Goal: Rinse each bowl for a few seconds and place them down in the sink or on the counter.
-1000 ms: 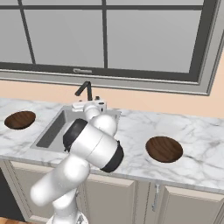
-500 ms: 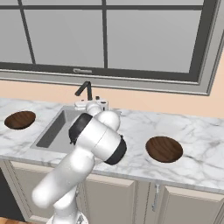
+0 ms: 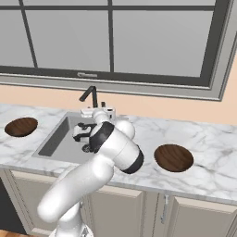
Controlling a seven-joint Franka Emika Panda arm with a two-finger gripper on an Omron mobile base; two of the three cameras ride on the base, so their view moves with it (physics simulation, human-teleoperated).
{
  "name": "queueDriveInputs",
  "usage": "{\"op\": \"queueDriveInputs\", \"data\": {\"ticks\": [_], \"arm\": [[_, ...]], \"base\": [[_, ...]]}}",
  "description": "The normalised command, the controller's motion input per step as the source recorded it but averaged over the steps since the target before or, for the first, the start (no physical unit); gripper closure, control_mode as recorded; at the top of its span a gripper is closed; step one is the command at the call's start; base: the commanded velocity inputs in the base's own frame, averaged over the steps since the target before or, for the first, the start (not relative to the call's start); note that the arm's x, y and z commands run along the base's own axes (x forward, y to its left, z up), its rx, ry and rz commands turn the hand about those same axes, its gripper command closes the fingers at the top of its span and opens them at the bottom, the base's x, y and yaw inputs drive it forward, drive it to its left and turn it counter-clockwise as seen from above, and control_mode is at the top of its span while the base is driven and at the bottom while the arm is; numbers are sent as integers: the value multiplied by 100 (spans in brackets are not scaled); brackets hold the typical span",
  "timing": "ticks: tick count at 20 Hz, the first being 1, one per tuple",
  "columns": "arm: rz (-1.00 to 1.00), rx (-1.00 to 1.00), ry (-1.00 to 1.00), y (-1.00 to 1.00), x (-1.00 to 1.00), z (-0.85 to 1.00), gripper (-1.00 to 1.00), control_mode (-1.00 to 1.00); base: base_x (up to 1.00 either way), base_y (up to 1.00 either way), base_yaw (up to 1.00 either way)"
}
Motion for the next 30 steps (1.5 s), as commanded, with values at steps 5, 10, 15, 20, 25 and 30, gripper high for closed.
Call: {"op": "queueDriveInputs", "data": {"ticks": [5,10,15,20,25,30], "arm": [[0,0,-2,0,31,-11,-100,-100],[0,1,0,0,34,-9,-100,-100],[0,2,0,-3,37,-6,-100,-100],[0,3,0,-9,35,-7,-100,-100],[0,2,0,-3,35,-12,-100,-100],[0,1,0,0,38,-16,-100,-100]], "base": [[0,0,0],[0,0,0],[0,0,0],[0,0,0],[0,0,0],[0,0,0]]}}
